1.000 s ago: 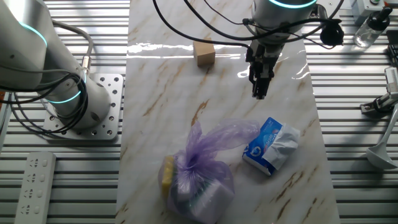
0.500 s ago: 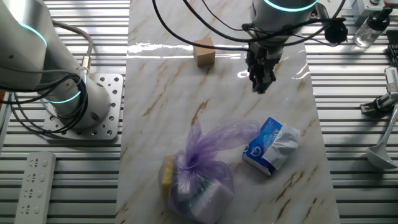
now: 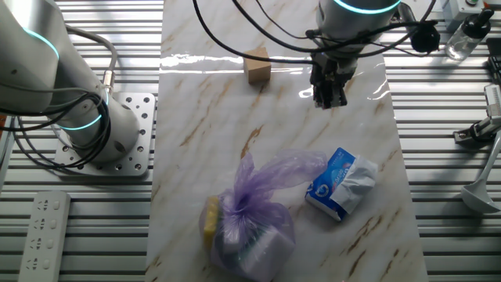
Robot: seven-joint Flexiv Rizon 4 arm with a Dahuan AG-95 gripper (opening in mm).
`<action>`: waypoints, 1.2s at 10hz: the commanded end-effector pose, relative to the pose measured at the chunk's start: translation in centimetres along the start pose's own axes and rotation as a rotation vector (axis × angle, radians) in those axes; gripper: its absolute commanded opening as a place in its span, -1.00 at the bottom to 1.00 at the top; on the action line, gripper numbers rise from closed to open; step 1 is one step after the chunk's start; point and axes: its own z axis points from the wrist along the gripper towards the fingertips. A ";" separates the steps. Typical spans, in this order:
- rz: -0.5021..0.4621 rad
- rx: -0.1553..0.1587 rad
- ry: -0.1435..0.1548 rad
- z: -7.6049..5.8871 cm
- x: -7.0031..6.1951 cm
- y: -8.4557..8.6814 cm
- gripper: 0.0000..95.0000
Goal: Pick up a bag of things
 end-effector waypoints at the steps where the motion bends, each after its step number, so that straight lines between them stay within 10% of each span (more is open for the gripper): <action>1: 0.009 0.000 0.003 0.0 0.1 0.0 -1.00; 8: -0.050 0.121 0.098 0.0 0.1 0.0 -1.00; 12: -0.050 0.157 0.099 0.0 0.1 0.0 -1.00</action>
